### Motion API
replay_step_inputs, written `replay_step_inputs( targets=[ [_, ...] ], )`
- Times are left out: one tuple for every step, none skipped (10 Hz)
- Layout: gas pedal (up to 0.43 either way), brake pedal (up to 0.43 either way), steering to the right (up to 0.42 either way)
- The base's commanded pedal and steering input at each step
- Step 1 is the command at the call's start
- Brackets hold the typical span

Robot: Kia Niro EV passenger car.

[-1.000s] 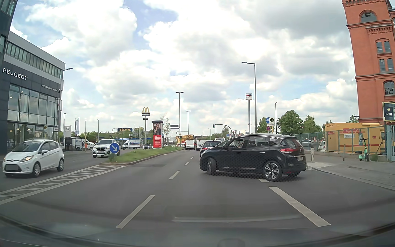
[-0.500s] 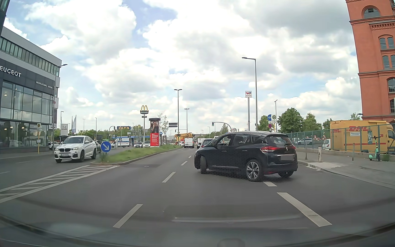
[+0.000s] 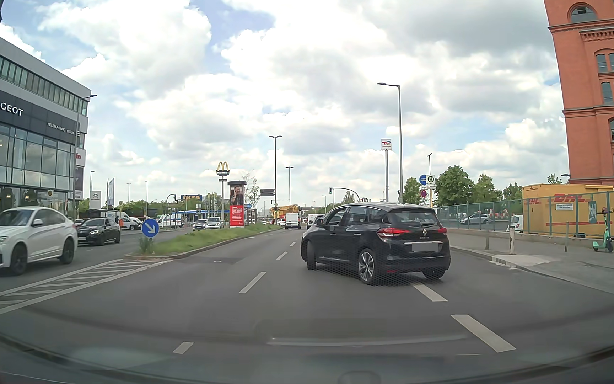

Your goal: Follow the waypoints while adhering to traffic rules and regulations

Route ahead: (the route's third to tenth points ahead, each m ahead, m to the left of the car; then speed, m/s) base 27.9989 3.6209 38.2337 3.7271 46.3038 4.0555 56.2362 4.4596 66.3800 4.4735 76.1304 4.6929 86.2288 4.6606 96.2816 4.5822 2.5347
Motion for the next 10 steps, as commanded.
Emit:
replay_step_inputs(
  targets=[
    [0.000, 0.024, -0.003],
    [0.000, 0.024, -0.003],
    [0.157, 0.024, -0.003],
    [0.169, 0.024, -0.003],
    [0.169, 0.024, -0.003],
    [0.169, 0.024, -0.003],
    [0.169, 0.024, -0.003],
    [0.169, 0.024, -0.001],
    [0.157, 0.024, 0.000],
    [0.157, 0.024, 0.000]
  ],
)
